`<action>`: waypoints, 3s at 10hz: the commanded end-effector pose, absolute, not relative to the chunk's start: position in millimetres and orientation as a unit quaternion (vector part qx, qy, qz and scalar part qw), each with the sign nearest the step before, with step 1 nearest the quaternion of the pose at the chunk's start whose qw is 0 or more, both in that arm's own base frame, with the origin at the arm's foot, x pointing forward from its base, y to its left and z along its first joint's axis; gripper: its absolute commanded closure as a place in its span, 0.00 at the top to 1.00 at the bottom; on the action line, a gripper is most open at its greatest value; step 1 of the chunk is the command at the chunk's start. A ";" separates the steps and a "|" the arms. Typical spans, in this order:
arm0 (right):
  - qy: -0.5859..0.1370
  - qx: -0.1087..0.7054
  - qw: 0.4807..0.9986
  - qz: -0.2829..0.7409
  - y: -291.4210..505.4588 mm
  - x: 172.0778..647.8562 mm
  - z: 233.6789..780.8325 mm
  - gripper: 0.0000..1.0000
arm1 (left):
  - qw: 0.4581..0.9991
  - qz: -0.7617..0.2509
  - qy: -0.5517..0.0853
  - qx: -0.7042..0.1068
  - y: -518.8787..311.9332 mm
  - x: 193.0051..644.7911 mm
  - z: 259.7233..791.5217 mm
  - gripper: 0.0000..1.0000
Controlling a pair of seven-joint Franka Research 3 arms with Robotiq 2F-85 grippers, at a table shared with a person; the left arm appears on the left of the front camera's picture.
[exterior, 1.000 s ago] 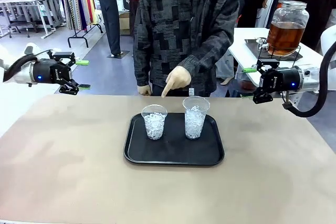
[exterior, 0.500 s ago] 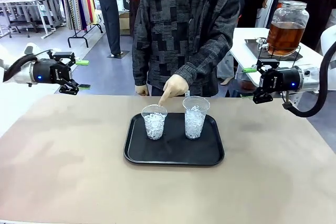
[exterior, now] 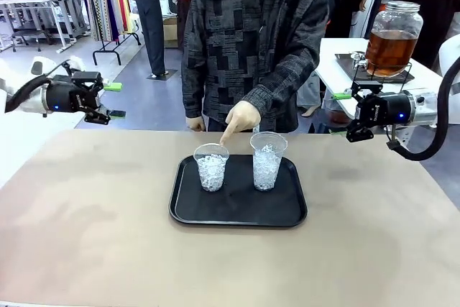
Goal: Pour the drink into the iced cup.
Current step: Pick up the iced cup indicated by the human and present it to them.
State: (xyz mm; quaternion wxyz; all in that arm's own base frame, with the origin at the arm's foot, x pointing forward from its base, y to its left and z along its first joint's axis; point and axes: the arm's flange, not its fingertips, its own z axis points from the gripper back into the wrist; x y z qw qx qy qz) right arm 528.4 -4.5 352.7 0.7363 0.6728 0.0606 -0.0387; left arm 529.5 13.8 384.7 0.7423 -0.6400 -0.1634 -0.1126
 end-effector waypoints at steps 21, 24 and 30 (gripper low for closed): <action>0.058 0.672 0.737 -0.038 -5.1 528.8 353.0 1.00 | 0.572 -0.497 -0.471 -0.452 -28.8 508.4 319.2 1.00; 0.058 0.672 0.737 -0.038 -5.1 528.8 353.0 1.00 | 0.554 -0.517 -0.491 -0.430 -31.8 508.1 310.6 1.00; 0.058 0.672 0.737 -0.038 -5.1 528.8 353.0 1.00 | 0.569 -0.540 -0.462 -0.414 -87.3 513.4 285.5 1.00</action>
